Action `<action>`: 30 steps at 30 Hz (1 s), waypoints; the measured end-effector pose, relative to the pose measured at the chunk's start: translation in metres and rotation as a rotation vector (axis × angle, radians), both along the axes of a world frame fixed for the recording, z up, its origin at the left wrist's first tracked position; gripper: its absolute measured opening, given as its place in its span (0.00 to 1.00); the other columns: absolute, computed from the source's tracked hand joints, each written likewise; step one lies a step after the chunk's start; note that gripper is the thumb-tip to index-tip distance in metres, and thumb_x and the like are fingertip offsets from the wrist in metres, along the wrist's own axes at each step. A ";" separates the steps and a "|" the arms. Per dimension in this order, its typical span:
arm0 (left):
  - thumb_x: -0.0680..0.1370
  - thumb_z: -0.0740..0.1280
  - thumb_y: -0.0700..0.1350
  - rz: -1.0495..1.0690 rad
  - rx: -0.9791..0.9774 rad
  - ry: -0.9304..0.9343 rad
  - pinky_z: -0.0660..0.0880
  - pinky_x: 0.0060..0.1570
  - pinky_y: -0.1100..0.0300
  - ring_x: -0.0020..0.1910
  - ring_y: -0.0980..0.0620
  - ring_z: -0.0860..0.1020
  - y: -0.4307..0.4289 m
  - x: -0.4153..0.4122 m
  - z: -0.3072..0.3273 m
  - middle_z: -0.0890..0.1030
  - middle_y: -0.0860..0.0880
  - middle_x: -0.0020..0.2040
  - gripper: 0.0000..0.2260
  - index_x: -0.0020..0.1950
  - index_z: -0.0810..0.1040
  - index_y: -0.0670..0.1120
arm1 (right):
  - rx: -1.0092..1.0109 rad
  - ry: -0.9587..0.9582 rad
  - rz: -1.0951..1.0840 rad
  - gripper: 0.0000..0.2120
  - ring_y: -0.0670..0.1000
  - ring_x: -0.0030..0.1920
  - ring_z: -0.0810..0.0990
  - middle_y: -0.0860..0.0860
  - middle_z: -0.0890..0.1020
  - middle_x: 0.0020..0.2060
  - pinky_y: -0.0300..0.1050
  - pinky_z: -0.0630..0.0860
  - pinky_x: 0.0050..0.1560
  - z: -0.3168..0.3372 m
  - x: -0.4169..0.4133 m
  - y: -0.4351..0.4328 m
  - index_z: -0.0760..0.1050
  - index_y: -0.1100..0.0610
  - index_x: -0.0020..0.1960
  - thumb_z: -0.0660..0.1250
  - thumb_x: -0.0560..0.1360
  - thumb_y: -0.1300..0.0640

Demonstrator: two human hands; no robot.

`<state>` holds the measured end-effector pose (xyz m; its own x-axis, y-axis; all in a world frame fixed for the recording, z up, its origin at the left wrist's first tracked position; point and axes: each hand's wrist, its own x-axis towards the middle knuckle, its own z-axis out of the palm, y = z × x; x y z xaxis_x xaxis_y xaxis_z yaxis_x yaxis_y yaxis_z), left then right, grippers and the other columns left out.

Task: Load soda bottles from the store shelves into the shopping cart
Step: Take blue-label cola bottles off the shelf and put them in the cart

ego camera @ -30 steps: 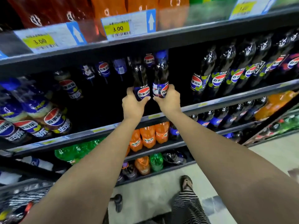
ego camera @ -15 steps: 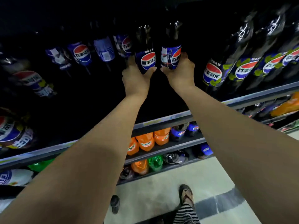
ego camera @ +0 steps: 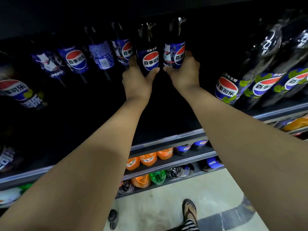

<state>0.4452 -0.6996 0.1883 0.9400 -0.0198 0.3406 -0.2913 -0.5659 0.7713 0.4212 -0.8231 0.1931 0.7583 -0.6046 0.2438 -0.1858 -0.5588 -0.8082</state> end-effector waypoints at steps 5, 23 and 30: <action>0.73 0.73 0.52 -0.020 0.024 0.044 0.74 0.56 0.60 0.59 0.47 0.78 -0.001 -0.002 0.005 0.79 0.44 0.61 0.28 0.68 0.68 0.43 | 0.033 0.054 0.014 0.24 0.51 0.59 0.78 0.55 0.79 0.60 0.25 0.63 0.45 0.007 -0.004 0.001 0.70 0.62 0.63 0.74 0.71 0.58; 0.79 0.60 0.60 -0.039 0.802 0.154 0.68 0.62 0.47 0.65 0.36 0.70 0.111 -0.125 0.060 0.74 0.37 0.65 0.29 0.73 0.63 0.42 | -0.419 0.484 0.233 0.26 0.63 0.61 0.74 0.62 0.76 0.59 0.54 0.74 0.55 0.060 -0.141 0.102 0.65 0.62 0.65 0.68 0.74 0.50; 0.80 0.56 0.58 -0.001 1.028 0.146 0.54 0.72 0.43 0.73 0.37 0.60 0.193 -0.212 0.083 0.69 0.38 0.70 0.27 0.74 0.63 0.44 | -0.727 0.516 0.467 0.25 0.61 0.62 0.71 0.59 0.74 0.61 0.57 0.68 0.62 0.075 -0.212 0.184 0.64 0.60 0.66 0.62 0.76 0.46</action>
<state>0.2330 -0.5062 0.2717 0.9706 -0.2373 0.0414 -0.2349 -0.9704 -0.0556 0.2087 -0.6389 0.2681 0.9984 -0.0552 0.0105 -0.0534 -0.9908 -0.1246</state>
